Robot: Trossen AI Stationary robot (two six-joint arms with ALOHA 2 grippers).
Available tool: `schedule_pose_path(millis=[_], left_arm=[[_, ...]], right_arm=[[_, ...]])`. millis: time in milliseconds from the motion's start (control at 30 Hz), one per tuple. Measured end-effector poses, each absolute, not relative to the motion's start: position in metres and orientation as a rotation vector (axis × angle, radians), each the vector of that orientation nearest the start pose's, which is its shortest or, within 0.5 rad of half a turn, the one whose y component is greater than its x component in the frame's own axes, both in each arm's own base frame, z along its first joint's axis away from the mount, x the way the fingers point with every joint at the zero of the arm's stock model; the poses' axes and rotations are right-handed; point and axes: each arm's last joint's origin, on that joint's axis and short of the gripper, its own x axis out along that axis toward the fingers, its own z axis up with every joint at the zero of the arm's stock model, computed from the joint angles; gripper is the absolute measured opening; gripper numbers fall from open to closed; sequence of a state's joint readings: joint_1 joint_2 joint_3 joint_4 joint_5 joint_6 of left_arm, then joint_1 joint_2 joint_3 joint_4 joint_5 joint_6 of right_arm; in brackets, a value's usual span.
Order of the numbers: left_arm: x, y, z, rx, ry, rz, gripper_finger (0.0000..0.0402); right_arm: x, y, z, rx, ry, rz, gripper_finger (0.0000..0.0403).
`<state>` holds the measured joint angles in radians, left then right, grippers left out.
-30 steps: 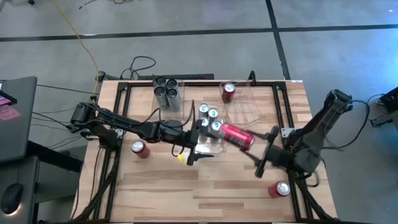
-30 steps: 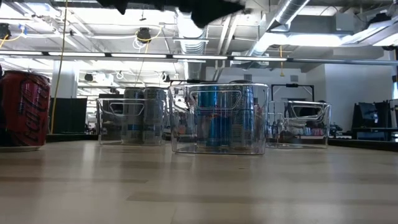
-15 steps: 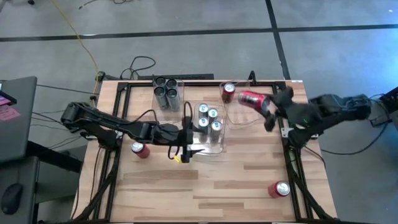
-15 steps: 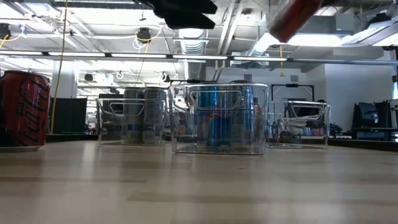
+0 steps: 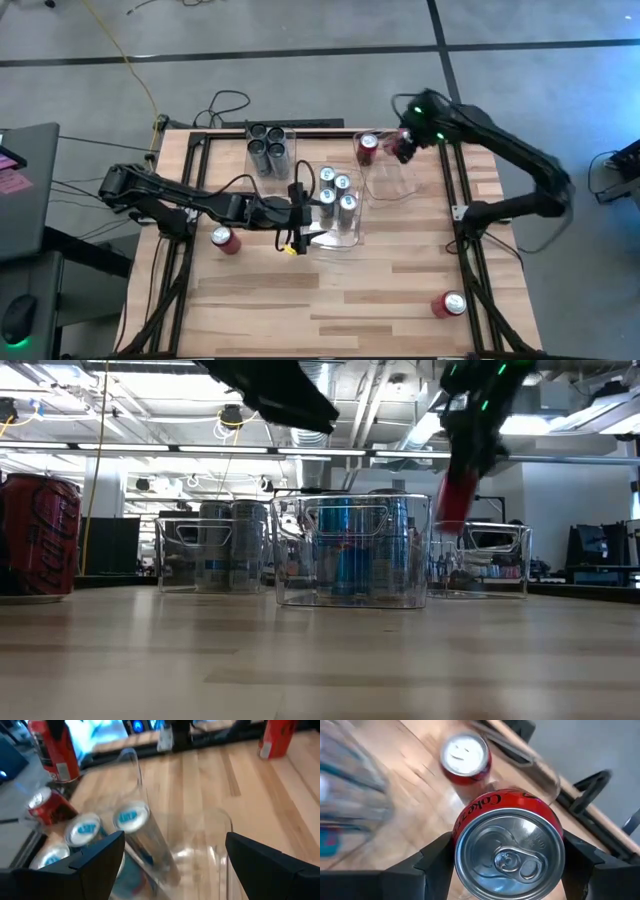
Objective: Sort soda cans
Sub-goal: Put the red-black soda can into the right transparent bin
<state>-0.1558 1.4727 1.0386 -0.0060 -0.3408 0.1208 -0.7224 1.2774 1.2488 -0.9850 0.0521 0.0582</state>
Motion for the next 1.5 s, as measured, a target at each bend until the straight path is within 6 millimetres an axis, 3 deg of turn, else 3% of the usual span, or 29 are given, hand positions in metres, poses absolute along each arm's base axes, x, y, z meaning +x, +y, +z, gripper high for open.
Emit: schedule_pose_path(millis=[167,400,567,867,1000,1133,1267,1500], left_arm=[[0.321,-0.041,0.270,0.232,0.523,0.160,0.0340],[0.320,-0.037,0.268,0.250,0.551,0.204,0.0340],[0.320,-0.035,0.268,0.245,0.551,0.211,0.0340],[0.320,-0.035,0.268,0.226,0.548,0.216,0.0340],[0.320,-0.035,0.268,0.222,0.548,0.217,0.0340],[0.320,-0.035,0.268,0.222,0.548,0.217,0.0340],[0.320,-0.035,0.267,0.225,0.549,0.222,0.0340],[0.315,-0.032,0.267,0.254,0.586,0.328,0.0340]], right_arm=[[0.200,-0.199,0.284,0.446,1.098,-0.686,0.0275],[0.219,-0.218,0.247,0.454,1.199,-0.635,0.0273],[0.222,-0.223,0.241,0.429,1.204,-0.620,0.0283],[0.221,-0.223,0.242,0.418,1.200,-0.623,0.0389],[0.220,-0.224,0.242,0.429,1.199,-0.634,0.0386],[0.215,-0.224,0.248,0.451,1.177,-0.664,0.0380],[0.203,-0.217,0.273,0.467,1.082,-0.753,0.0380],[0.163,-0.164,0.333,0.461,0.933,-0.783,0.0380]])
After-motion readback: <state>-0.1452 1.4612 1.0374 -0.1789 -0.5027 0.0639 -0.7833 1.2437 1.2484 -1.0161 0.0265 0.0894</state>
